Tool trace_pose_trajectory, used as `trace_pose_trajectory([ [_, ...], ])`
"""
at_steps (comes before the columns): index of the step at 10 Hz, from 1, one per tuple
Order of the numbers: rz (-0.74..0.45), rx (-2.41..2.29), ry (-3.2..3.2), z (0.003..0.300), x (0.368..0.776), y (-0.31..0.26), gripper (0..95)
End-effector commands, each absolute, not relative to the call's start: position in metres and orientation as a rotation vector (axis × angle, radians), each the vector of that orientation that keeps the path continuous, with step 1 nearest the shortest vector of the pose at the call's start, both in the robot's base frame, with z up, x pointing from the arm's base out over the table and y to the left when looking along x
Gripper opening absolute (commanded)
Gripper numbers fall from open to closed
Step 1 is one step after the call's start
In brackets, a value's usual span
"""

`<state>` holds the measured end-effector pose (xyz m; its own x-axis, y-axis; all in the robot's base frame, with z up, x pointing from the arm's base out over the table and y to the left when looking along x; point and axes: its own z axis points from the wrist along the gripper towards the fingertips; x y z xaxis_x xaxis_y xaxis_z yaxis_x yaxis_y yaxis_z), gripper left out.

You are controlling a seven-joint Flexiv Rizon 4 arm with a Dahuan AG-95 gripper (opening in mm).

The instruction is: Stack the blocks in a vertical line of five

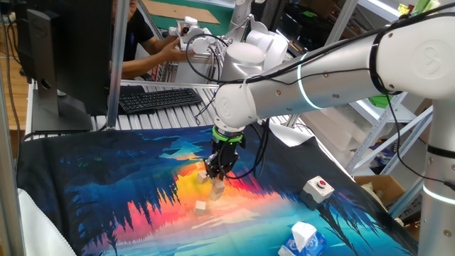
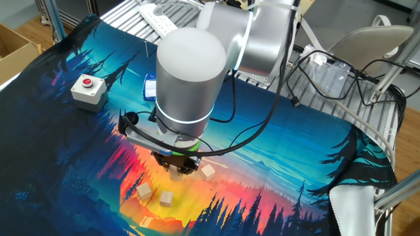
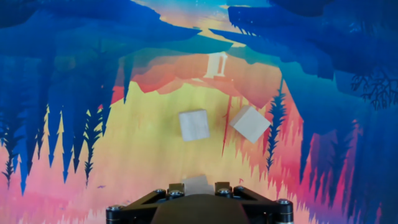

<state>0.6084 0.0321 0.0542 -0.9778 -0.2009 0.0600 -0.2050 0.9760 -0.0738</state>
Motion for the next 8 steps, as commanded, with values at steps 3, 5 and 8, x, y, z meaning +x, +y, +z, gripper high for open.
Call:
trace_pose_trajectory([
  [3, 0.117, 0.282, -3.081, 0.0524, 0.609, 0.0319, 38.0],
  [5, 0.11, 0.244, -3.083, 0.052, 0.6091, 0.0308, 38.0],
  [8, 0.102, 0.149, -3.086, 0.051, 0.611, 0.026, 38.0],
])
